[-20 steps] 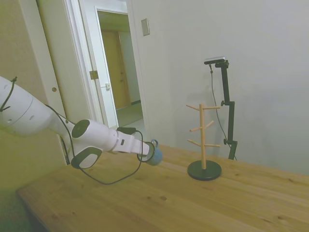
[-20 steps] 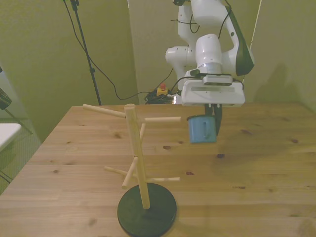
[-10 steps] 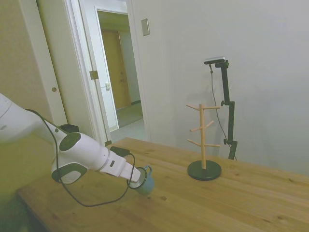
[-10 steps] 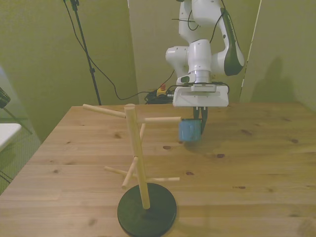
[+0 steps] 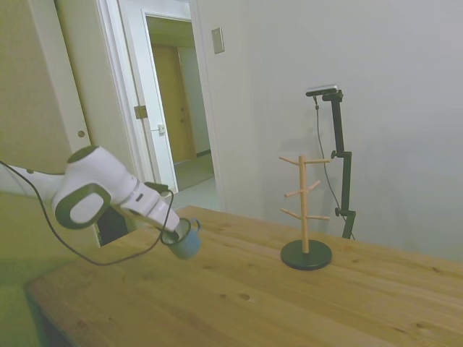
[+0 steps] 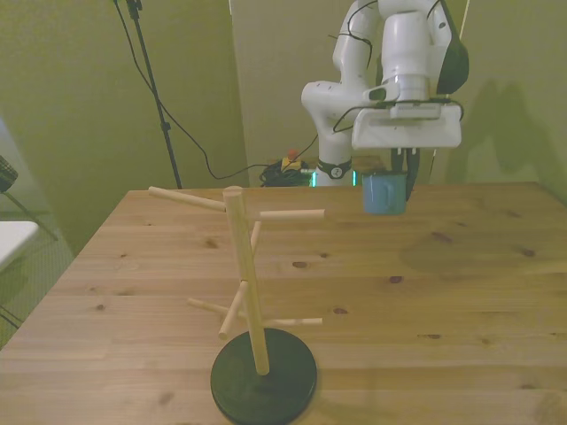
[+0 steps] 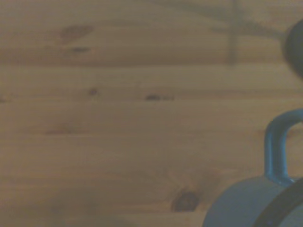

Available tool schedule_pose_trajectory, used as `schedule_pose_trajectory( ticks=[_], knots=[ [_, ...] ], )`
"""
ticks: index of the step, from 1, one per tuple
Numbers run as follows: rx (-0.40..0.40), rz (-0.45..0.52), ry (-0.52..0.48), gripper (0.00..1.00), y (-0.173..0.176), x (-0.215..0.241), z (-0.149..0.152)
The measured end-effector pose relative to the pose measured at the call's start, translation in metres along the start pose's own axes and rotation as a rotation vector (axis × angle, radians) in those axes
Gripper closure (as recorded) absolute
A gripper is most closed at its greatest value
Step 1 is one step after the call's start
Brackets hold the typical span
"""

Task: Unload the mug

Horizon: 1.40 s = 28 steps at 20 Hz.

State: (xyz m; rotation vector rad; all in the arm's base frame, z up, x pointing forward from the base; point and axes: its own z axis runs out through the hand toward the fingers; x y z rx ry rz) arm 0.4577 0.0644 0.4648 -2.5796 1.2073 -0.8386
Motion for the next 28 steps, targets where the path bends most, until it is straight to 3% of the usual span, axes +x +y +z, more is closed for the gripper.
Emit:
schedule_pose_trajectory(
  ticks=[2, 6, 10, 16, 28],
  knots=[
    [-0.02, 0.035, 0.021, 1.0, -0.005, 0.019, -0.003],
    [-0.079, 0.069, 0.008, 1.0, 0.002, 0.046, 0.032],
    [-0.116, 0.082, -0.024, 1.0, 0.01, 0.052, 0.063],
    [-0.142, 0.056, -0.058, 1.0, 0.009, 0.048, 0.078],
    [-0.227, 0.096, -0.131, 1.0, 0.015, 0.09, 0.14]
  ],
)
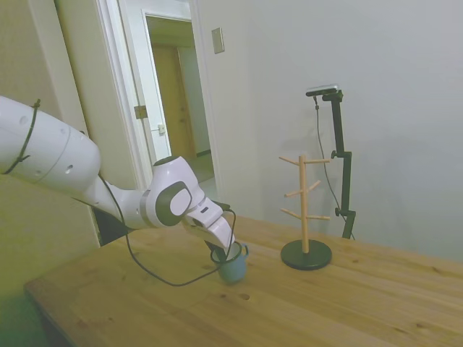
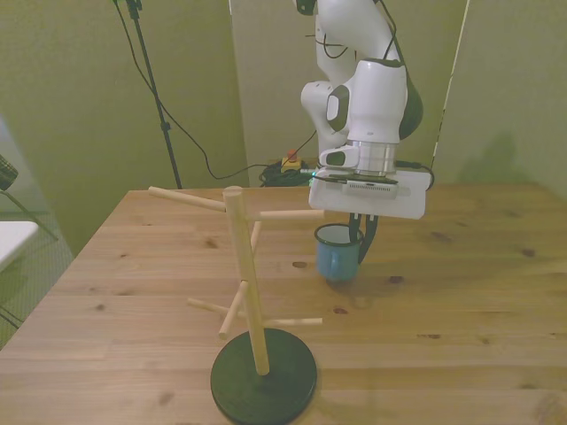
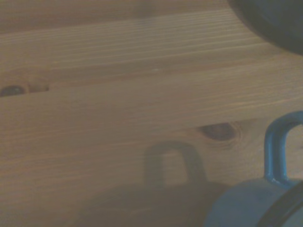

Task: Unload the mug

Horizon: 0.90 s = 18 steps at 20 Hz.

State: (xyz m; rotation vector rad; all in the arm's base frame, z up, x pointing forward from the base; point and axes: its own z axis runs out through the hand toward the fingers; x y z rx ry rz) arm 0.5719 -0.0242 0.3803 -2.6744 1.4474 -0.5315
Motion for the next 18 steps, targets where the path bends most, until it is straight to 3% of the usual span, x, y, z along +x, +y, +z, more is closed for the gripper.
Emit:
schedule_pose_trajectory(
  ticks=[6, 7, 18],
  knots=[
    [-0.003, 0.0, -0.004, 1.0, -0.012, 0.011, 0.012],
    [-0.009, 0.002, 0.002, 0.0, -0.013, 0.013, 0.014],
    [-0.009, 0.003, 0.009, 0.0, -0.022, 0.02, 0.015]
  ],
)
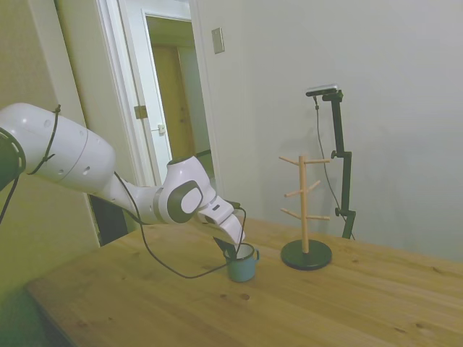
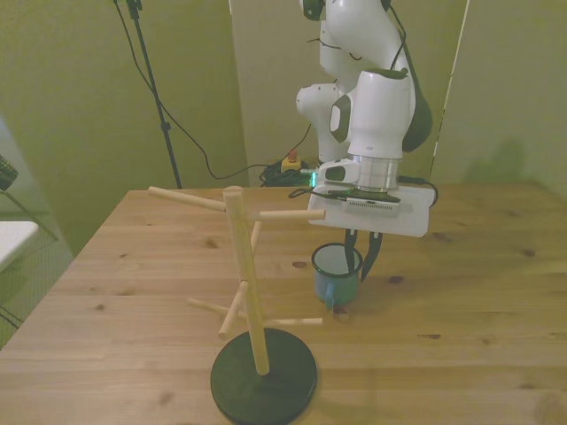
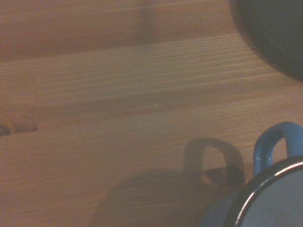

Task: Unload the mug

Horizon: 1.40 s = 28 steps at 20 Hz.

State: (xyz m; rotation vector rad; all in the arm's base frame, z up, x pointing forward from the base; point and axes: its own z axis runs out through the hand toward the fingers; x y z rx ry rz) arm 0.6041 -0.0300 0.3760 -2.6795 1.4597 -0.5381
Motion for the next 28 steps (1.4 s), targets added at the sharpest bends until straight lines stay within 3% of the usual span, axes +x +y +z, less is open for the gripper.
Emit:
schedule_pose_trajectory(
  ticks=[7, 14, 24, 28],
  knots=[
    [0.009, 0.001, 0.003, 0.0, -0.003, 0.001, -0.003],
    [0.109, -0.015, -0.003, 0.0, -0.005, 0.003, -0.029],
    [0.248, -0.071, -0.008, 0.0, 0.036, -0.019, -0.078],
    [0.258, -0.094, -0.003, 0.0, 0.067, -0.031, -0.088]
  ],
)
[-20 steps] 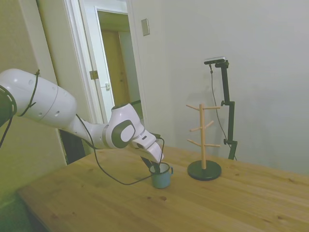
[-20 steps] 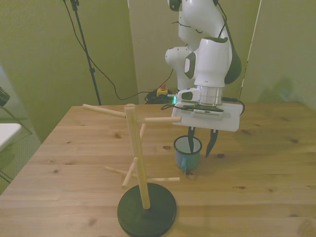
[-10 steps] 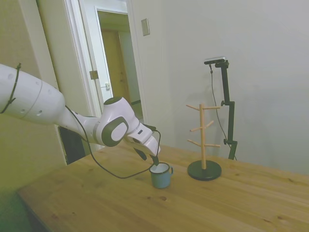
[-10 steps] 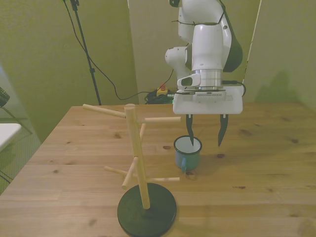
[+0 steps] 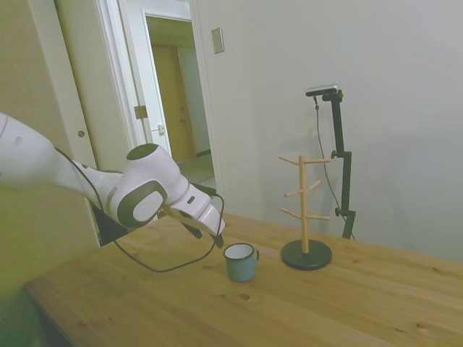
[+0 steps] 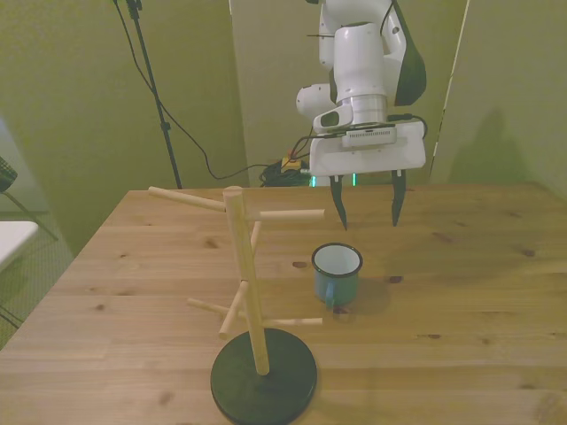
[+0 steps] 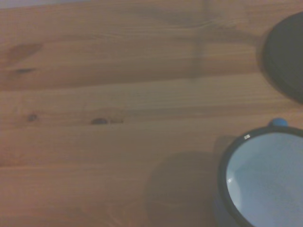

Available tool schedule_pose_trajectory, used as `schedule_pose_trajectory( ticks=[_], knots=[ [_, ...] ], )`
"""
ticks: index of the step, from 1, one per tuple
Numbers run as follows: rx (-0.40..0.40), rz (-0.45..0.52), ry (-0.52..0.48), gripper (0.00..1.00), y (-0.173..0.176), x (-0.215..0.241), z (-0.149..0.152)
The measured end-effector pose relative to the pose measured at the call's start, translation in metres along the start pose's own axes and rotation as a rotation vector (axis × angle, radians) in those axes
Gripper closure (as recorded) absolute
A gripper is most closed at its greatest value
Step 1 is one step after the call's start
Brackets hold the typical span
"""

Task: Unload the mug

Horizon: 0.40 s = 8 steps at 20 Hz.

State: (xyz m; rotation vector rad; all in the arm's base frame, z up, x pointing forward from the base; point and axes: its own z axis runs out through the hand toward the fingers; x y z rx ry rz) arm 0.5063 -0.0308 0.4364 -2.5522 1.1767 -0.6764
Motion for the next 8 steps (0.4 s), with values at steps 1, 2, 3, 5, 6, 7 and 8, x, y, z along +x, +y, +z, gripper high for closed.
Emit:
schedule_pose_trajectory(
  ticks=[1, 2, 3, 5, 6, 7, 8],
  knots=[
    [-0.003, -0.007, 0.0, 0.0, 0.01, -0.004, -0.005],
    [-0.007, -0.018, -0.001, 0.0, 0.02, -0.008, -0.009],
    [-0.011, -0.027, -0.003, 0.0, 0.029, -0.013, -0.013],
    [-0.018, -0.045, -0.007, 0.0, 0.046, -0.023, -0.02],
    [-0.023, -0.048, -0.011, 0.0, 0.053, -0.028, -0.021],
    [-0.03, -0.05, -0.015, 0.0, 0.058, -0.032, -0.02],
    [-0.037, -0.052, -0.019, 0.0, 0.062, -0.036, -0.019]
  ],
)
